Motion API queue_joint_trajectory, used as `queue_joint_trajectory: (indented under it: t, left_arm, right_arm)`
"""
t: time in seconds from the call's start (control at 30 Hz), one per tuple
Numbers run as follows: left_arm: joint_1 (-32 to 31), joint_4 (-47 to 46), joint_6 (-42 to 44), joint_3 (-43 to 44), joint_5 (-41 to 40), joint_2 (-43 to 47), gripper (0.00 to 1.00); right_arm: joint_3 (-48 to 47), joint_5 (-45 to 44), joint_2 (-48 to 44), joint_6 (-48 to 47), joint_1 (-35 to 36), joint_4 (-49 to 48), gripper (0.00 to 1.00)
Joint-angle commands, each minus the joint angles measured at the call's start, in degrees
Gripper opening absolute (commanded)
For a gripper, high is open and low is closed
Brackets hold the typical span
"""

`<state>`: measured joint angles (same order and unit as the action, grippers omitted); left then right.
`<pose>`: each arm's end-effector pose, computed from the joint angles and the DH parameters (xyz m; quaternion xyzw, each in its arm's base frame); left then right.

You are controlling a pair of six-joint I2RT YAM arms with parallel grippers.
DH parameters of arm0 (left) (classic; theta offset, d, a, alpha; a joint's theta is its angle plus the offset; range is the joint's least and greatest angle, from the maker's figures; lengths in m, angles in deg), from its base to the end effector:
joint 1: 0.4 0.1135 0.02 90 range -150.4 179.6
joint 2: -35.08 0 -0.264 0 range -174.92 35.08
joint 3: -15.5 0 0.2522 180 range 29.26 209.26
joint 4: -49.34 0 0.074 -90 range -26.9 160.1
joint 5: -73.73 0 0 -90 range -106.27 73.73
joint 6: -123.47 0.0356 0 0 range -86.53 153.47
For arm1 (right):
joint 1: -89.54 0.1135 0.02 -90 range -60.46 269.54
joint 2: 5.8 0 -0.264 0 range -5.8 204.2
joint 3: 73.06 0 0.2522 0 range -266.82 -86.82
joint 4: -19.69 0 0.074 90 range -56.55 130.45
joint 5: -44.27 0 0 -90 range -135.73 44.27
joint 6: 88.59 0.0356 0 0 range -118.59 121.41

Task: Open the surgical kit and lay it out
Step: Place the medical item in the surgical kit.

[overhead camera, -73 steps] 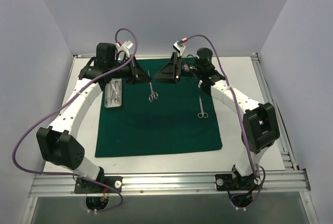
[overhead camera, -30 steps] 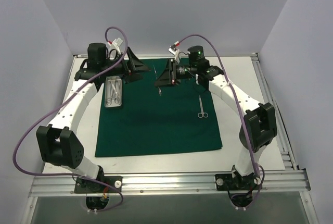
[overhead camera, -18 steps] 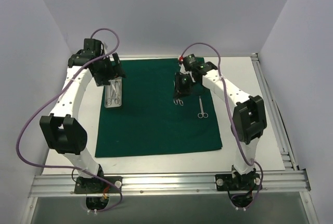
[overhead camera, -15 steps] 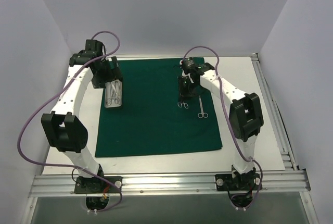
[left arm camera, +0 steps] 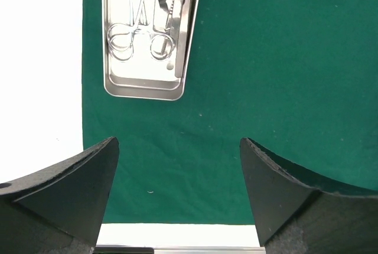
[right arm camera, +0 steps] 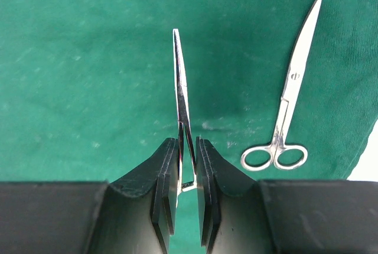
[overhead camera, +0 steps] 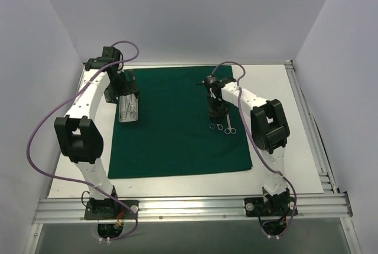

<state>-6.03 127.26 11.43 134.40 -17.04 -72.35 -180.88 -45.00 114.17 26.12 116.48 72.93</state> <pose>0.3882 -0.0378 0.3151 -0.1411 0.9687 -0.0424 0.1997 0.3957 0.2016 0.1895 -0.0204 0.9768 0.0984 0.1891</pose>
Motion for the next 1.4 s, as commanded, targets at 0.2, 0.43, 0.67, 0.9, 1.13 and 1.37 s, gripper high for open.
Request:
queue_joint_trajectory:
  t: [0.2, 0.43, 0.67, 0.9, 1.13, 1.37]
  left_arm:
    - [1.3, 0.5, -0.2, 2.8, 0.6, -2.1, 0.91]
    - [1.3, 0.4, -0.2, 3.1, 0.8, -2.4, 0.9]
    - [1.4, 0.4, -0.1, 3.3, 0.8, -2.5, 0.91]
    - [1.4, 0.3, 0.2, 3.8, 0.8, -2.8, 0.9]
    - [1.3, 0.1, 0.3, 4.0, 2.4, -3.3, 0.91]
    - [1.3, 0.3, 0.5, 4.7, 2.9, -4.3, 0.91]
  right_arm:
    - [1.6, -2.8, 2.6, 2.6, 0.3, 2.9, 0.0]
    - [2.0, -3.1, 3.8, 2.9, 0.2, 3.1, 0.0]
    - [1.7, -1.7, 5.4, 2.8, -0.3, 3.2, 0.01]
    - [1.4, -1.3, 6.6, 1.9, -0.3, 3.5, 0.13]
    - [2.1, 0.6, 6.9, 1.5, -0.6, 3.5, 0.2]
    - [2.7, 1.6, 7.3, 1.0, -1.0, 3.1, 0.26]
